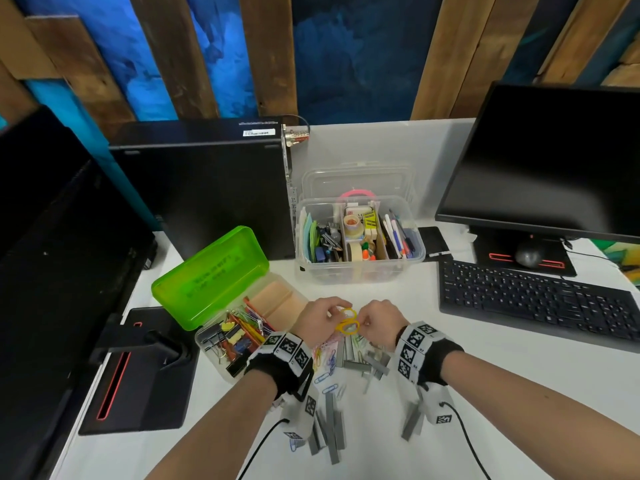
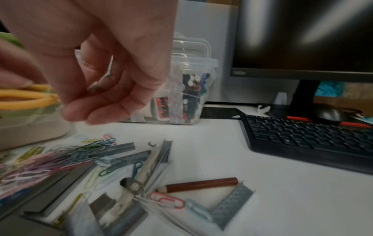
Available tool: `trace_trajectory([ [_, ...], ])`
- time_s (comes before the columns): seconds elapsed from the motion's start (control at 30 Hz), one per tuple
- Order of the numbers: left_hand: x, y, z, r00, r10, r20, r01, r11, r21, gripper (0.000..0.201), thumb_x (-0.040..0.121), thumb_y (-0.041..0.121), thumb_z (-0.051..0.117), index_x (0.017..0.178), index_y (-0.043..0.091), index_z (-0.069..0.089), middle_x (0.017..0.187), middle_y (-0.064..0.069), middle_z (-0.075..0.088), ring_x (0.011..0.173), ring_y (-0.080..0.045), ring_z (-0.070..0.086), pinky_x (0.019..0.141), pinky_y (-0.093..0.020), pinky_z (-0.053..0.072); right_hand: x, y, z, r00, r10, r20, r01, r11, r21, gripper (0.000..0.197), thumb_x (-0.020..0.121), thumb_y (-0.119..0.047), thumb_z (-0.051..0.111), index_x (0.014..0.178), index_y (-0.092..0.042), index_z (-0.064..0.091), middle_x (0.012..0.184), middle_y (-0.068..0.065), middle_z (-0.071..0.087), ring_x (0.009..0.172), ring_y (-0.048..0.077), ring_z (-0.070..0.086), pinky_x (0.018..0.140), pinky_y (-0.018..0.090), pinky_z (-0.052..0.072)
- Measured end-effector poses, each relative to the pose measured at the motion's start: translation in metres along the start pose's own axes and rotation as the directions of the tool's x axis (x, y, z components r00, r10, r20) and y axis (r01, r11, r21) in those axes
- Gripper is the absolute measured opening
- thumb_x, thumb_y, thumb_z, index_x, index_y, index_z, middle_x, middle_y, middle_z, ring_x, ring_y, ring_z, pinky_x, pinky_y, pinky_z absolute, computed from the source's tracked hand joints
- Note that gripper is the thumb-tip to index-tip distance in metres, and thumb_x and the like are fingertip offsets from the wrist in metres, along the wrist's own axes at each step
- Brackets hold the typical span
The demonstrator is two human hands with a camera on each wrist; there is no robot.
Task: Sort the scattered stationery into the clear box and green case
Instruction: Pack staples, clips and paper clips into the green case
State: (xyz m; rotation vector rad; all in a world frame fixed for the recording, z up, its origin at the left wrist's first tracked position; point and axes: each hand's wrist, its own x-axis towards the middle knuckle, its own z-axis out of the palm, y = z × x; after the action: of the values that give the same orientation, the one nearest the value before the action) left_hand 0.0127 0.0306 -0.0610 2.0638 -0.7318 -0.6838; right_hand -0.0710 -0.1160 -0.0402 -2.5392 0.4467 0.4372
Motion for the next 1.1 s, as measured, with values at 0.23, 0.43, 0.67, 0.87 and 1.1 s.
trace_trajectory([
  [0.23,-0.003,-0.002,-0.004,0.994,-0.074,-0.083,0.059,0.984,-0.169,0.008,0.094,0.015,0.059,0.099,0.013,0.064,0.079,-0.005,0.061,0.051,-0.016,0.061,0.05,-0.031,0.053,-0.002,0.006,0.014,0.998,0.052,0.027,-0.053,0.997,0.048,0.027,0.084,-0.006,0.047,0.092,-0.011,0.073,0.096,0.011,0.071,0.091,0.027,0.065,0.077,0.027,0.051],
  [0.43,-0.008,-0.001,-0.01,0.981,-0.09,-0.172,0.059,0.982,-0.18,0.009,0.092,0.016,0.061,0.087,0.016,0.053,0.083,-0.006,0.058,0.046,-0.011,0.057,0.045,-0.021,0.045,0.006,-0.01,-0.003,0.994,0.099,-0.051,-0.047,0.788,0.614,0.018,0.1,-0.016,0.042,0.1,-0.013,0.06,0.093,0.003,0.051,0.061,0.014,0.06,0.05,0.02,0.047],
  [0.67,0.005,0.019,-0.02,0.926,0.04,-0.375,-0.095,0.987,-0.128,0.006,0.094,0.019,0.057,0.088,0.02,0.056,0.079,0.003,0.059,0.068,-0.016,0.061,0.068,-0.037,0.053,0.025,-0.026,-0.042,0.985,-0.039,-0.17,0.137,0.778,0.613,0.018,0.089,0.002,0.058,0.094,-0.016,0.057,0.07,0.003,0.055,0.047,0.005,0.053,0.045,0.024,0.045],
  [0.87,0.018,0.013,-0.054,0.896,0.18,-0.406,0.066,0.85,0.522,0.034,0.097,0.02,0.041,0.131,0.021,0.047,0.131,0.002,0.047,0.122,-0.019,0.039,0.099,-0.035,0.029,0.058,-0.044,-0.093,0.794,-0.08,-0.603,0.322,0.896,0.305,0.015,0.089,-0.001,0.054,0.098,-0.008,0.064,0.084,0.003,0.061,0.077,0.017,0.057,0.07,0.027,0.045],
  [1.1,0.016,0.007,-0.057,0.956,0.142,-0.257,0.08,0.716,0.694,0.051,0.099,0.026,0.039,0.149,0.022,0.028,0.158,0.006,0.021,0.146,-0.009,0.013,0.116,-0.038,0.008,0.086,-0.058,-0.079,0.894,-0.312,-0.321,0.278,0.949,-0.147,0.02,0.091,-0.008,0.053,0.103,-0.018,0.066,0.098,0.004,0.067,0.089,0.021,0.062,0.078,0.032,0.051],
])
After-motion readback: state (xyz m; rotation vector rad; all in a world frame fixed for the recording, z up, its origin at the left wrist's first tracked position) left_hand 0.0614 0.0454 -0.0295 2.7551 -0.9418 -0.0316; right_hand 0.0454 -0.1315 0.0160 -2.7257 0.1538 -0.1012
